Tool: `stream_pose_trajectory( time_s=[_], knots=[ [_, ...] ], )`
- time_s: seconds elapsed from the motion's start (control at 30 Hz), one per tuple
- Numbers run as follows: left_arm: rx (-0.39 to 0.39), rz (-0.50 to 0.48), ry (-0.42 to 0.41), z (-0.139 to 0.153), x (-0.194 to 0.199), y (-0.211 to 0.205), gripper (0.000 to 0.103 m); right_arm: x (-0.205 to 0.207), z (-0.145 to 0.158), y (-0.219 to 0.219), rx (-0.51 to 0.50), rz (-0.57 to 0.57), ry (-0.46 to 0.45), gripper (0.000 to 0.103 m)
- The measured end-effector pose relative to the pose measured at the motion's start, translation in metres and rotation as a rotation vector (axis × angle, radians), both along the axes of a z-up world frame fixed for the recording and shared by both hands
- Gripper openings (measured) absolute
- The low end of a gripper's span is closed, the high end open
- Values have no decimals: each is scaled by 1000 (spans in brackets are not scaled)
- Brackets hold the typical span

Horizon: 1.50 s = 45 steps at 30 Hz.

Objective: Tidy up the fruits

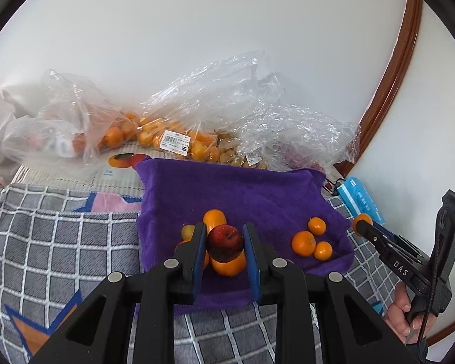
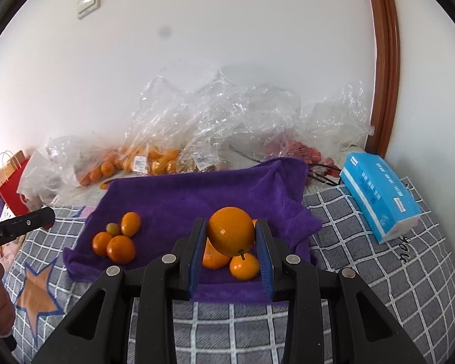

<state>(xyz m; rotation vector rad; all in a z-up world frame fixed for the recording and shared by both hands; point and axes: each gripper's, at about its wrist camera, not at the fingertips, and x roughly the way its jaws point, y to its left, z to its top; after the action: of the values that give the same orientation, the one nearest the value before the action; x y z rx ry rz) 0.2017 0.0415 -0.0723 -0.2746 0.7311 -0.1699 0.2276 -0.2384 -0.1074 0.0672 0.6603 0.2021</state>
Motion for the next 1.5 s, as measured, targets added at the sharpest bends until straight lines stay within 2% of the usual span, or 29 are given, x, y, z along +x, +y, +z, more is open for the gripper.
stream_pose_trajectory(
  time_s=[0.17,0.37,0.77,0.9,0.97,1.1,1.3,1.47,1.5],
  knots=[
    [1,2,45,-18,27,-3,23,30,-33,-7,26,9,76,33],
    [18,-5,87,-38,48,-11,23,46,-64,-5,51,-7,124,33],
    [32,25,143,-62,59,-12,23,49,-72,-1,27,7,136,33],
    [45,32,154,-60,57,-13,25,46,-67,-4,38,3,134,34],
    [49,30,150,-56,53,-12,26,43,-63,-5,46,1,131,38],
    [53,34,121,-42,33,-9,42,29,-45,-5,59,-8,106,46],
    [66,55,73,-19,-6,-5,50,-3,-15,2,46,-17,68,60],
    [100,91,52,-6,-37,-6,56,-39,9,8,18,-15,64,61],
    [112,96,53,-4,-44,-7,61,-45,12,8,15,-21,63,61]
  ],
)
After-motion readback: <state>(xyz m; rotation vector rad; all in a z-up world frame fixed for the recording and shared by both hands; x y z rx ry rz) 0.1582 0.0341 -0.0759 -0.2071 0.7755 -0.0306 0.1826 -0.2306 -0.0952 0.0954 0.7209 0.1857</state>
